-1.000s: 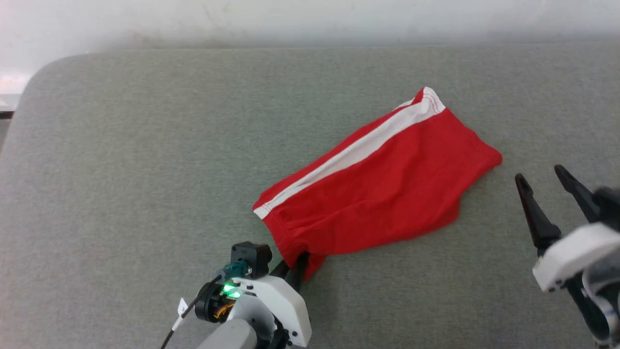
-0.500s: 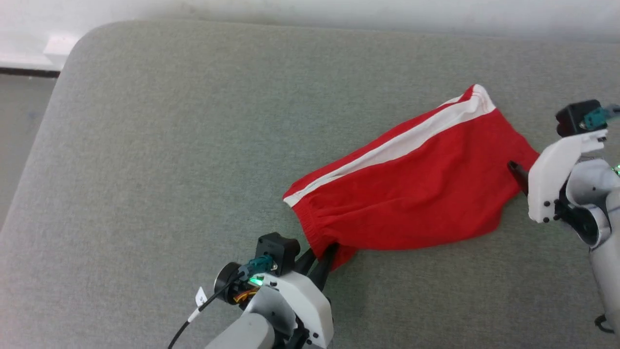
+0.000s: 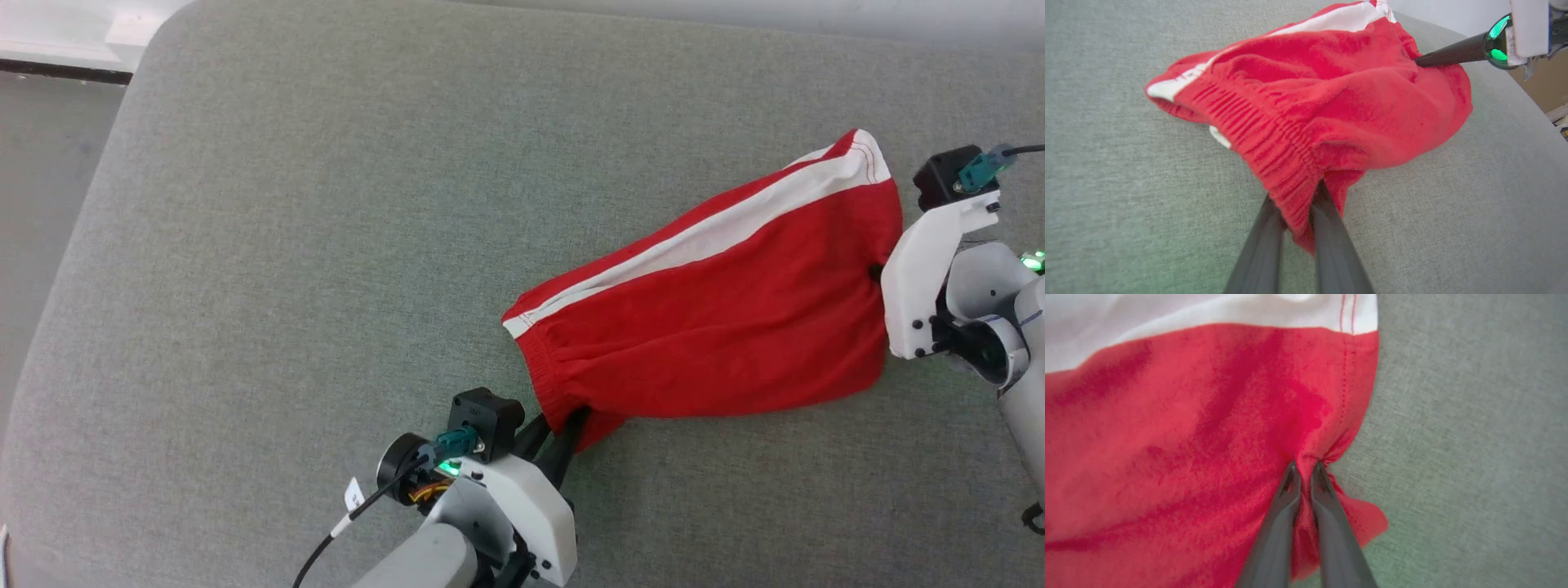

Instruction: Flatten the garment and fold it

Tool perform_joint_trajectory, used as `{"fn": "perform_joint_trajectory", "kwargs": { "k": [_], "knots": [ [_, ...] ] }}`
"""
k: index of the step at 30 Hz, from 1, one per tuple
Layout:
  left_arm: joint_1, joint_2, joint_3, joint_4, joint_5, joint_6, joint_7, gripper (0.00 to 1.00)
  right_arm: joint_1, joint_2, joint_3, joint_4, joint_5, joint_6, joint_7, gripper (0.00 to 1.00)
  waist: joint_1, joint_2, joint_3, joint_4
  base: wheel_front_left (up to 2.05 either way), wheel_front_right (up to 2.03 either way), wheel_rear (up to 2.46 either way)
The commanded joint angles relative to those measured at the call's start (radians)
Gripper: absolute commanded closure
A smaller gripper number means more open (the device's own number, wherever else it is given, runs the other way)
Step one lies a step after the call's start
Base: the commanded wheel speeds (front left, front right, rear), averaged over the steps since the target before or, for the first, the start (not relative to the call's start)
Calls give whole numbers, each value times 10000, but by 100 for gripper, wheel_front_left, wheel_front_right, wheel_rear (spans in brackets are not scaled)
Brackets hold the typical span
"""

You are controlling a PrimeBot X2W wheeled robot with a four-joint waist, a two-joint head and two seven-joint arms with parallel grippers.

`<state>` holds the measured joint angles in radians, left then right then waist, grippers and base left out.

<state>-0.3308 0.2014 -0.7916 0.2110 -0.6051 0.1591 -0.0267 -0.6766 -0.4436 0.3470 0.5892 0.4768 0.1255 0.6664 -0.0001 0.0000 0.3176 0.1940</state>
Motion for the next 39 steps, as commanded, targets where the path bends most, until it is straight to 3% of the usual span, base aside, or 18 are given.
{"fn": "perform_joint_trajectory", "kwargs": {
  "k": [1, 13, 24, 28, 33, 39],
  "knots": [
    [-123, 38, -9, 24, 47, -57, -38, 100, 542, 100, 300, 412, 73, 52, 152, 100, 1, 0, -31, -21, 0, 0, 0],
    [36, 487, -175, 21, -114, -387, 195, 100, 1133, -436, -3, 294, 1585, 52, -922, 100, 1, 0, -981, -478, 0, 0, 0],
    [619, 1749, -283, -1083, -805, -894, 1471, 100, 3567, -610, -1578, -1752, 2155, 52, -841, 100, 1, 0, -1771, -1204, 0, 0, 0],
    [785, 2283, -277, -1524, -1137, -1093, 2032, 100, 4810, -259, -2608, -3090, 1858, 52, -578, 100, 1, 0, -1834, -1436, 0, 0, 0],
    [927, 2808, -310, -1891, -1611, -1396, 2719, 100, 6501, 723, -3935, -5148, 1350, 52, -16, 100, 1, 0, -1774, -1608, 0, 0, 0],
    [1118, 3011, -404, -1835, -2109, -1614, 3243, 100, 7714, 1893, -4475, -6527, 684, 52, 317, 100, 1, 0, -1634, -1767, 0, 0, 0]
  ]
}}
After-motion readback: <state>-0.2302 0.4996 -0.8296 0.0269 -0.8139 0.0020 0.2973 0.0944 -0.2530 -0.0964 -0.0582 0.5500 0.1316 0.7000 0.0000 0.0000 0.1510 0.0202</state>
